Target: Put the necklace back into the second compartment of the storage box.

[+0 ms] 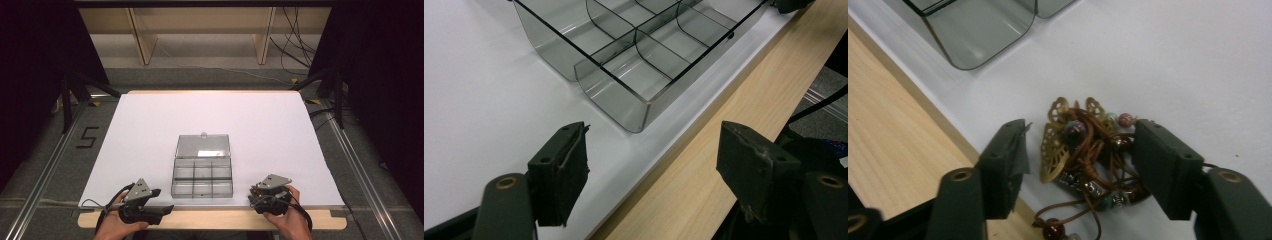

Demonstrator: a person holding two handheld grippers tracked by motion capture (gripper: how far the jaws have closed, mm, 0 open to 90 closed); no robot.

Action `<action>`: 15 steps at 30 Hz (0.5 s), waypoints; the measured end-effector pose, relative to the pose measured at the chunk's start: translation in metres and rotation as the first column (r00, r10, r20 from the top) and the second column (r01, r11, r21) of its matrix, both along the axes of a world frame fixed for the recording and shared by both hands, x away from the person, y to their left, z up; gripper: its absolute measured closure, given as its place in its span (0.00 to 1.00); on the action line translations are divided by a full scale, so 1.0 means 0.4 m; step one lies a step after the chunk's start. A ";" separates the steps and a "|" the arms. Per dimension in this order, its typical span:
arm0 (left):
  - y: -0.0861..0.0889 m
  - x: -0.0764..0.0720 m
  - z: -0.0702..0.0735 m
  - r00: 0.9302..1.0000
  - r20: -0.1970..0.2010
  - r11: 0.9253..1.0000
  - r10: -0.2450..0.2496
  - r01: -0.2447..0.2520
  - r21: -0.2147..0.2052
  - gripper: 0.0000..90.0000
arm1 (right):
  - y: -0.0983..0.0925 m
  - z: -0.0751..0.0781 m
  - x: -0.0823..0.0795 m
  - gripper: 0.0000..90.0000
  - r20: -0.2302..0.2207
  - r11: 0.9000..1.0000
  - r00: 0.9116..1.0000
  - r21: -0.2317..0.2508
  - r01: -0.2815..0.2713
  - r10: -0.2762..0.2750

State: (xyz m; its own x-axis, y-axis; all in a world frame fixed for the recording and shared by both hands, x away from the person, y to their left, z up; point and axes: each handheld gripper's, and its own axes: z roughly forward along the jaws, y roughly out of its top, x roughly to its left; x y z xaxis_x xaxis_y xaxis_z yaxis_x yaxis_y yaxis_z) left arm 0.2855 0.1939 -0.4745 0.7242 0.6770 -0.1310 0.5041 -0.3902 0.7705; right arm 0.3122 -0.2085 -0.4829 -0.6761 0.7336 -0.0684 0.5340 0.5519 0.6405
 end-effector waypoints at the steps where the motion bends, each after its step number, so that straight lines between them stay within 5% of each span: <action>1: 0.000 0.001 0.001 1.000 0.001 1.000 -0.004 0.004 0.005 0.31 | -0.002 0.002 0.001 0.51 -0.002 1.000 1.000 -0.002 0.005 -0.005; 6: -0.001 0.002 -0.001 1.000 -0.001 1.000 -0.007 0.007 0.012 0.31 | -0.008 0.009 0.001 0.69 0.004 1.000 1.000 0.013 0.001 -0.001; 15: -0.006 0.001 -0.006 1.000 -0.013 1.000 -0.006 0.006 -0.008 0.31 | -0.019 0.030 0.007 0.83 0.064 1.000 0.998 -0.019 0.015 -0.013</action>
State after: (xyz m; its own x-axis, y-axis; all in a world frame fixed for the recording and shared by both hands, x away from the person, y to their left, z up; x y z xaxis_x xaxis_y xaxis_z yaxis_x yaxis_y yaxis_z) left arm 0.2860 0.1914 -0.4769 0.7264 0.6717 -0.1456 0.5117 -0.3871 0.7670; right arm 0.3150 -0.2162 -0.4710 -0.6596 0.7410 -0.1260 0.4999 0.5576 0.6627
